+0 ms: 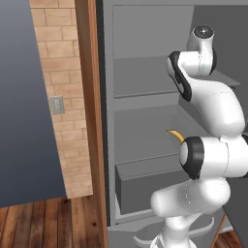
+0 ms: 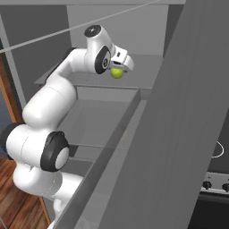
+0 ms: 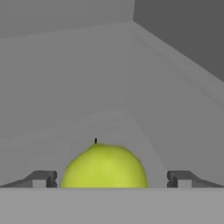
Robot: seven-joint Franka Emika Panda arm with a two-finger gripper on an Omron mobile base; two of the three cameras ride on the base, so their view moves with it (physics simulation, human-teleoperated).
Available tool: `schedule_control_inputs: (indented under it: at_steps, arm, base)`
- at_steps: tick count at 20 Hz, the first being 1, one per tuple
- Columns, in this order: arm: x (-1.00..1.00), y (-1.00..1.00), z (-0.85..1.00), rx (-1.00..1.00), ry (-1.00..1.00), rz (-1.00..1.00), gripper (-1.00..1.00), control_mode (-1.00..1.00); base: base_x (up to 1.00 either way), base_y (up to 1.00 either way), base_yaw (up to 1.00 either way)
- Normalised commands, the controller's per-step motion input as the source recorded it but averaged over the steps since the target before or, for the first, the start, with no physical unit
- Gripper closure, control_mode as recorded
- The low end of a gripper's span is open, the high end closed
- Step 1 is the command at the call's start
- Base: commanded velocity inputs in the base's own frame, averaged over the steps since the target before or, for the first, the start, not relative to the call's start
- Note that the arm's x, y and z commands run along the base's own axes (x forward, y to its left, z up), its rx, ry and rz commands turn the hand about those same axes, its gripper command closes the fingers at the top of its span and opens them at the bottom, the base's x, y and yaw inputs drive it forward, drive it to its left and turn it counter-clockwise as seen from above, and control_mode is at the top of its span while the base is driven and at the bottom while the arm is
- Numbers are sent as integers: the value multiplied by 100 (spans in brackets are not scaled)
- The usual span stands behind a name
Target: Retrieve the pear and banana from the fridge and place them into the bowl on the dining table.
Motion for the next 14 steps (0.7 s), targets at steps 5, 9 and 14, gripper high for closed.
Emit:
schedule_control_inputs:
  at_steps: [5,9,14]
  arm:
    - [0,0,-19,0,5,0,-100,-100]
    - [0,0,-19,0,4,0,-100,-100]
    - [0,0,-23,0,2,-1,-100,-100]
  base:
    - [0,0,0]
    - [0,0,0]
    - [0,0,0]
